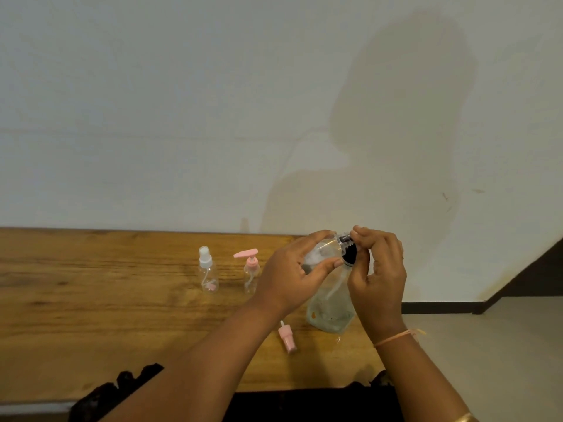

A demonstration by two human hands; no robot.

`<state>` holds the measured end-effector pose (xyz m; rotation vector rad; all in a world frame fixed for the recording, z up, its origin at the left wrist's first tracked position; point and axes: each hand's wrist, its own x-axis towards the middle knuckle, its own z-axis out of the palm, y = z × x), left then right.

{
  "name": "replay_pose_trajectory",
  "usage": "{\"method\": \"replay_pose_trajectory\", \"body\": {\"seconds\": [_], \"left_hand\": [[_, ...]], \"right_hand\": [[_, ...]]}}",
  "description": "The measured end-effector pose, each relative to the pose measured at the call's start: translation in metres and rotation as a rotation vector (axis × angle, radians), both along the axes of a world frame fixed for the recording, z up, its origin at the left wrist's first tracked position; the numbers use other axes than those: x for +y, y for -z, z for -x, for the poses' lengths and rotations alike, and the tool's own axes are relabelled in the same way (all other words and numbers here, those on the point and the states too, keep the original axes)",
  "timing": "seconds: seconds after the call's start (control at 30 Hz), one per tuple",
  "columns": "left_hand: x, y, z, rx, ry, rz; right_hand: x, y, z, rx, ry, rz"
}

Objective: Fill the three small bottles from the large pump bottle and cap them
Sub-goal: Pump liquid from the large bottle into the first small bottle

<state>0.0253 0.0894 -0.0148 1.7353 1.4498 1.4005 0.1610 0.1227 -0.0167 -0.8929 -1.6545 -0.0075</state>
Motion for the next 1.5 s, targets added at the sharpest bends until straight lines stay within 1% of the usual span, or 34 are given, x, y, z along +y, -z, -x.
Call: {"method": "replay_pose_trajectory", "body": {"seconds": [0.17, 0.47, 0.67, 0.97, 1.17, 1.3, 1.5], "left_hand": [[0.0, -0.005, -0.001, 0.007, -0.006, -0.045], [0.001, 0.0, 0.001, 0.036, 0.017, 0.021], [0.001, -0.004, 0.002, 0.003, 0.009, -0.015], [0.002, -0.001, 0.0, 0.027, 0.003, 0.014], [0.002, -0.005, 0.001, -0.004, 0.006, -0.012], [0.001, -0.006, 0.002, -0.011, 0.012, -0.011], [0.001, 0.0, 0.001, 0.031, 0.018, 0.035]], "right_hand": [[-0.003, -0.008, 0.002, 0.023, 0.04, -0.027], [0.002, 0.002, -0.002, -0.003, -0.006, -0.016], [-0.003, -0.006, 0.004, 0.047, 0.03, -0.004], [0.002, 0.003, -0.002, -0.008, -0.01, -0.017], [-0.004, -0.007, 0.004, 0.051, 0.03, 0.011], [-0.003, -0.008, 0.003, 0.034, 0.03, 0.008], [0.002, 0.001, -0.002, -0.008, -0.005, -0.002]]}}
